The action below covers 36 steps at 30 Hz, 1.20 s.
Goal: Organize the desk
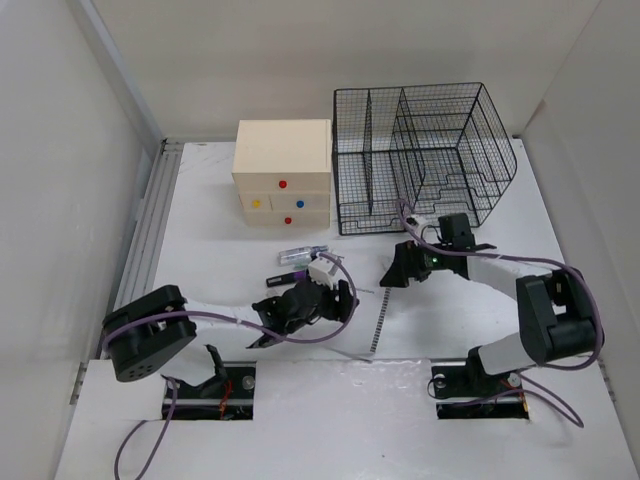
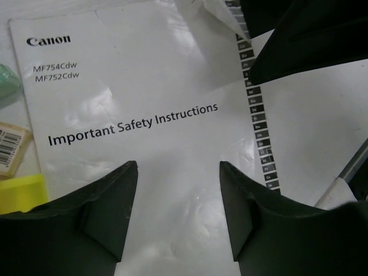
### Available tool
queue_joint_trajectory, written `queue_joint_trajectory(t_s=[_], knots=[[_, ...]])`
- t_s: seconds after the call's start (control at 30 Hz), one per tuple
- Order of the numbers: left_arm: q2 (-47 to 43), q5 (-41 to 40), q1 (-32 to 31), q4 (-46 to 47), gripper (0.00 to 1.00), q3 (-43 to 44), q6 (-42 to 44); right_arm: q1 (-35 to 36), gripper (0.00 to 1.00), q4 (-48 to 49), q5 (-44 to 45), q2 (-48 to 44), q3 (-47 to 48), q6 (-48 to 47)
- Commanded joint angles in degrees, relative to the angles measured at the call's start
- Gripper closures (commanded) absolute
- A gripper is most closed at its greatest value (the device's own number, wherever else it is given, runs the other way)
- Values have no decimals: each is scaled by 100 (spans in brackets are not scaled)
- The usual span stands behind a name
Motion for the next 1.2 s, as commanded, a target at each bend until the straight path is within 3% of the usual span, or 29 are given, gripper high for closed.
queue_joint_trajectory(t_s=[0.0,0.07,0.27,0.43,0.53,0.63,0.67,0.8,0.83,0.87,0.97,1.0,1.17], knots=[[282,-170,-39,529,45,-82,-82,69,1,585,-14,227,-81,124],[468,-74,-39,714,57,-196,-257,69,1,638,-14,341,-81,124],[1338,181,-39,1795,74,-521,-688,358,1,691,153,403,-81,177],[1962,392,-39,2041,97,-363,-820,745,5,744,153,613,24,177],[2252,454,-39,2243,100,-310,-951,991,10,805,101,719,94,177],[2411,559,-39,2481,100,-363,-1014,1115,36,867,48,947,209,177],[2481,560,-39,2542,100,-363,-1014,1115,57,867,-22,1035,270,177],[2481,612,-39,2596,100,-363,-1014,1115,100,867,12,931,350,28],[2386,612,-39,2596,98,-363,-1014,1115,100,867,65,817,350,28],[2298,612,-39,2596,79,-415,-1014,1115,100,867,126,686,411,-33],[1518,612,-39,1983,50,-259,-812,1115,100,421,416,79,639,-279],[1193,612,-39,1658,31,-171,-812,1115,100,245,504,-70,866,-489],[-1222,112,-355,-267,18,392,-198,1115,100,-600,1382,-1108,1500,-1114]])
